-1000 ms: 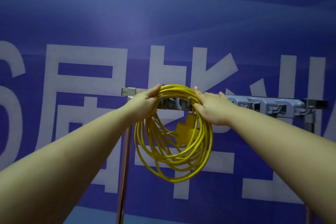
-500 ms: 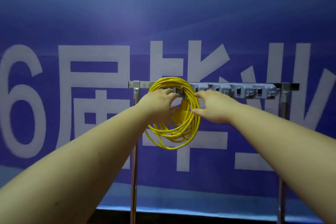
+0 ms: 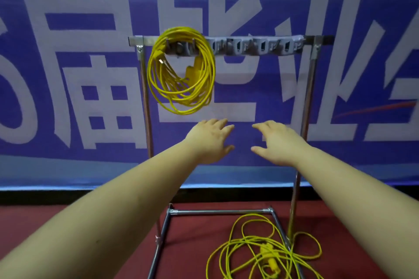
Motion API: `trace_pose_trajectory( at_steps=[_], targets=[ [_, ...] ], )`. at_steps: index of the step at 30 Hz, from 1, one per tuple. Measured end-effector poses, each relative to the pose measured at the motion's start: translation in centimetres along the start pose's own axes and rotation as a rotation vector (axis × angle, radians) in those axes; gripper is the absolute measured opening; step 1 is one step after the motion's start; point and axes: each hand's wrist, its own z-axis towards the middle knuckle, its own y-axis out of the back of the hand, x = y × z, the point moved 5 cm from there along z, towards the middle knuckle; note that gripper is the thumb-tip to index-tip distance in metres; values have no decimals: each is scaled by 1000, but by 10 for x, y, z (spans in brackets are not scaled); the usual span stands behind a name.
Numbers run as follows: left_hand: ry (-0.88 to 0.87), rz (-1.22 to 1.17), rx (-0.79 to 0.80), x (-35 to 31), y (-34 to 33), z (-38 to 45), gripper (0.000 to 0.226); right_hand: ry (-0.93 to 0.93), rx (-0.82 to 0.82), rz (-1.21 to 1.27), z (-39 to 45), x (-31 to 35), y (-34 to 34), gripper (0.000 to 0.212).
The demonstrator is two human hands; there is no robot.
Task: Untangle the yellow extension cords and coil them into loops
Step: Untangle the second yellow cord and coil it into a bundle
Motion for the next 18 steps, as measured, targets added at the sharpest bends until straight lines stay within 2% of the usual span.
trace_pose_trajectory(
  at_steps=[8,18],
  targets=[
    [-86,-103,238,-57,-140,14,64,-57,222,34,-23,-48,-143,69],
    [-115,-183,516,-92,-317,23,63,-42,466,56,-30,-90,-317,67]
  ],
)
